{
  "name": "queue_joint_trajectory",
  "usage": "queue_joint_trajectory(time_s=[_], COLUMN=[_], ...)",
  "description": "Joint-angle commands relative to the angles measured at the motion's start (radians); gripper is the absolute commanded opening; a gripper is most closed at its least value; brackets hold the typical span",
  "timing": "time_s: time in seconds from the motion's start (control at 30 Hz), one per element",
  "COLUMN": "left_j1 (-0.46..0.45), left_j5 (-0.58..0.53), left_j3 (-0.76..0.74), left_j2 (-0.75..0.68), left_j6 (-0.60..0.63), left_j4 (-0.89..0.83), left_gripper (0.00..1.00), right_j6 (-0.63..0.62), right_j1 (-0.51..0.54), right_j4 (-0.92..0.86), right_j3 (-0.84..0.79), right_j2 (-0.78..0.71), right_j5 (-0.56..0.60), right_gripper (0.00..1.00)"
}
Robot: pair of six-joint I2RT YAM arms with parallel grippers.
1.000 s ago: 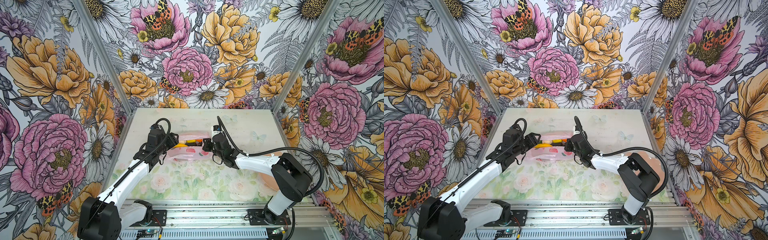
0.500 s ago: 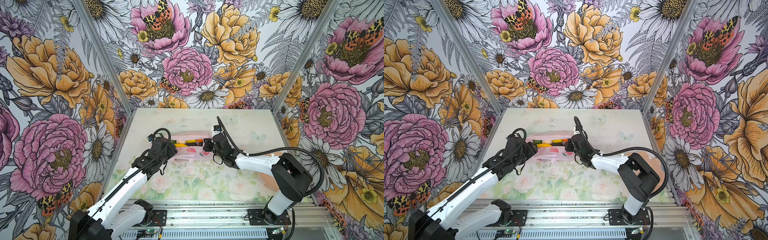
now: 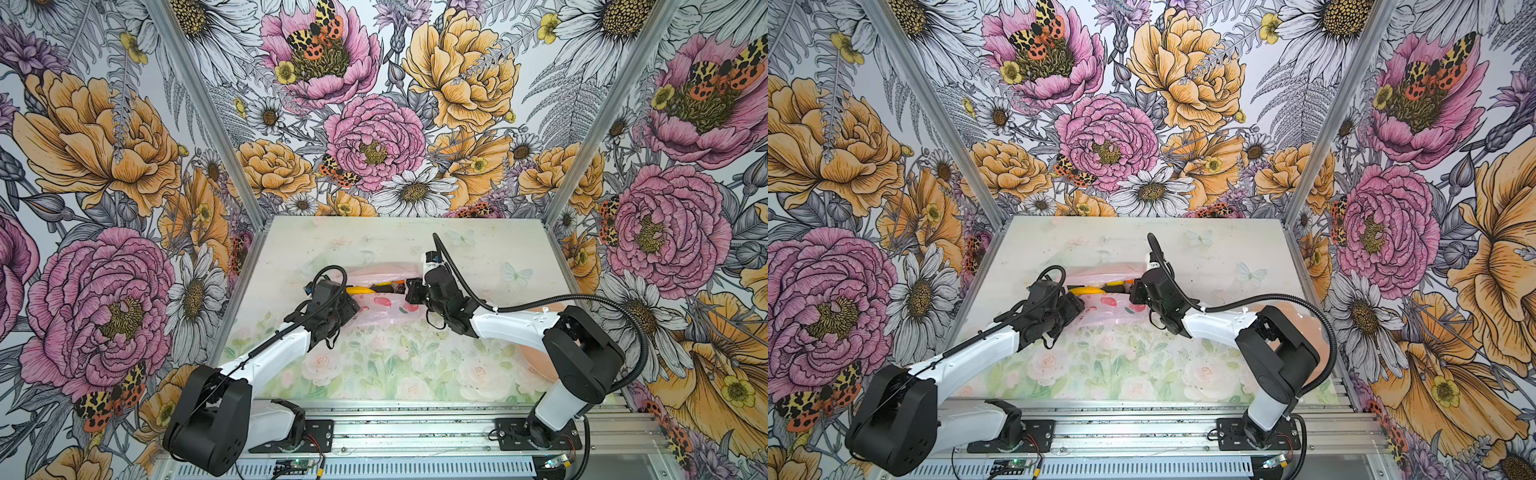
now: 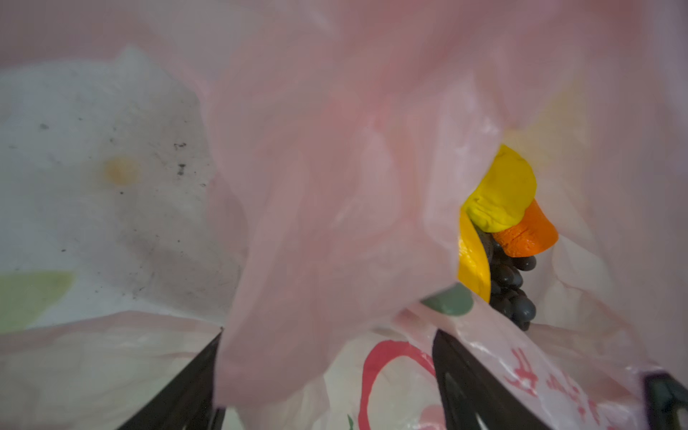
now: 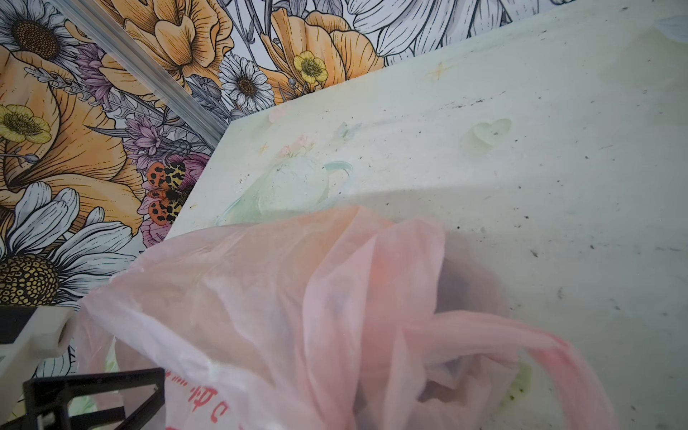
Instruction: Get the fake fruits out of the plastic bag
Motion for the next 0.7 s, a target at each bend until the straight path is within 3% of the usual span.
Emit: queue_joint_trajectory(time_s=[0.0, 0.2, 0.37, 0.43, 0.67], left_j1=[0.029, 0.079, 0.107, 0.12, 0.171], left_j5=[0.065, 0.086, 0.113, 0.13, 0.149], left_j3=[-0.005, 0.004, 0.04, 0.047, 0.023], left_j2=[0.013, 0.026, 0.114, 0.157, 0.159], left_j6=[0.022, 0.072, 0.094, 0.086, 0.103], left_j4=[0.18, 0.262, 0.272, 0.277, 0.283], left_gripper=[0.86, 0.91, 0.88, 0.82, 0.37], right_j6=[-0.013, -0.008, 0.008, 0.01, 0.041], right_j1=[0.011, 0.013, 0.013, 0.012, -0.041], right_j4=[0.007, 0.011, 0.018, 0.022, 0.061], right_j3=[0.023, -0.01, -0.028, -0.034, -0.077], right_j2=[-0.013, -0.016, -0.022, -0.03, -0.075], right_j5=[-0.017, -0.023, -0.028, -0.027, -0.07], right_gripper=[0.0, 0.0, 0.0, 0.0, 0.0])
